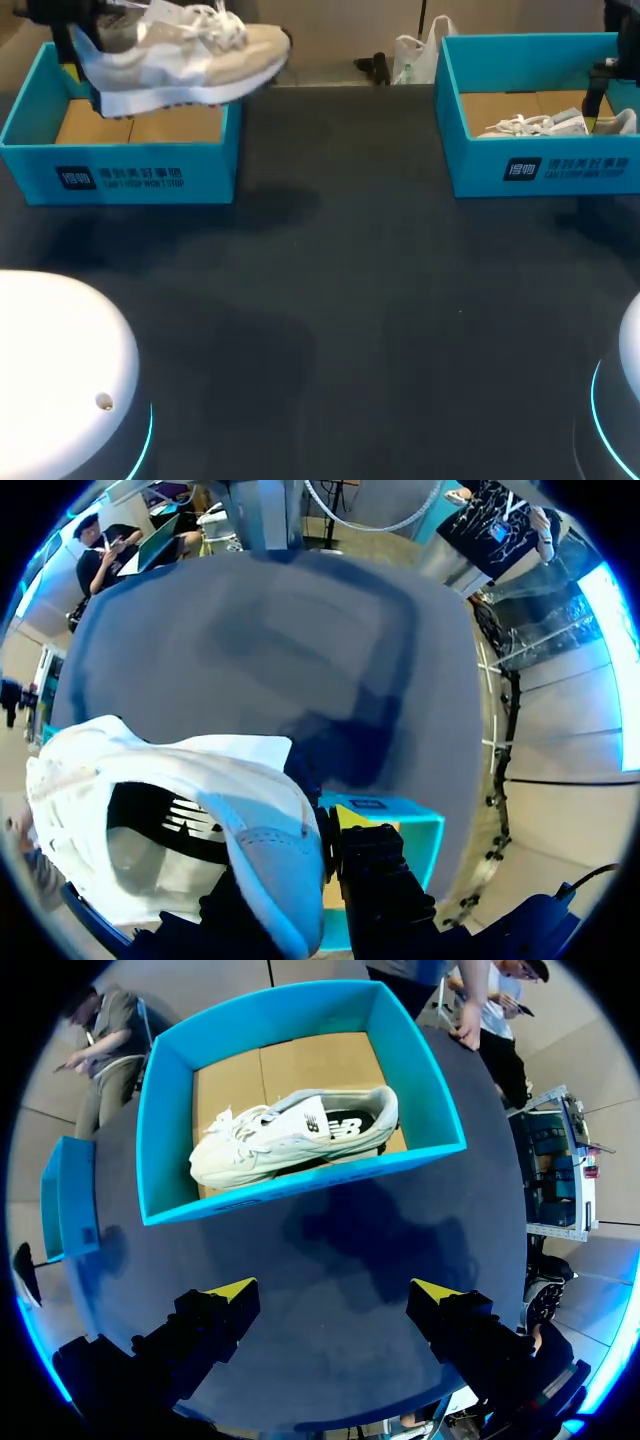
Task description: Take the shoe out of the shoebox, open the shoe tongue, remove and reinsert the insole, then place the shoe into the shoebox
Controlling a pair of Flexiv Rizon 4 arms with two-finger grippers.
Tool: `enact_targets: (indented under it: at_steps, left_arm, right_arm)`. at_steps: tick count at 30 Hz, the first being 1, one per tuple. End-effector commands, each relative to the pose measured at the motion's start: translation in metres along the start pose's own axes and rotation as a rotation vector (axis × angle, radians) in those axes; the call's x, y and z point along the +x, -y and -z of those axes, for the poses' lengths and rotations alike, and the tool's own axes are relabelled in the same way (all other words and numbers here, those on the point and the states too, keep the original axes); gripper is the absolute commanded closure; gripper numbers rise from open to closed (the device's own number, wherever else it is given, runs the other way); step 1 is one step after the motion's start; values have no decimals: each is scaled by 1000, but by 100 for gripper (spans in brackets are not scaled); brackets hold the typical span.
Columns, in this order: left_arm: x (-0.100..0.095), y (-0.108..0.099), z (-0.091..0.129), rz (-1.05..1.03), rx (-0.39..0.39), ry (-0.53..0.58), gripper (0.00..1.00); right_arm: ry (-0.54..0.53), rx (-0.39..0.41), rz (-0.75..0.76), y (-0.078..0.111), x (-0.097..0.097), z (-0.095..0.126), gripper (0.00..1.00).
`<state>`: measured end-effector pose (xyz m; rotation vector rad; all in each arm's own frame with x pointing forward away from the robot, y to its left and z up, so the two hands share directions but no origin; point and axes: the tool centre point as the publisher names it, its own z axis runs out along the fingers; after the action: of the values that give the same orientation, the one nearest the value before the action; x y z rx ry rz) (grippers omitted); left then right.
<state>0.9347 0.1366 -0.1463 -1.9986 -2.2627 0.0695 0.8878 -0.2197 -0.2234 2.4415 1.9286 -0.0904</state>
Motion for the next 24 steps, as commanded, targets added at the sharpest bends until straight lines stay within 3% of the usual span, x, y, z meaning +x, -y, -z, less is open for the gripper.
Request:
enact_targets:
  at_steps: [1,4,16,24]
  left_arm:
    - [-19,36,-12,-36,-606,0,100]
    - [-38,51,-19,-78,-593,4,100]
    - [-38,51,-19,-78,-593,4,100]
    - [-91,108,-52,-222,-562,30,100]
  right_arm:
    - [1,-2,-1,1,0,0,0]
    - [1,-2,-1,1,0,0,0]
    - [1,-2,-1,1,0,0,0]
    - [1,-2,-1,1,0,0,0]
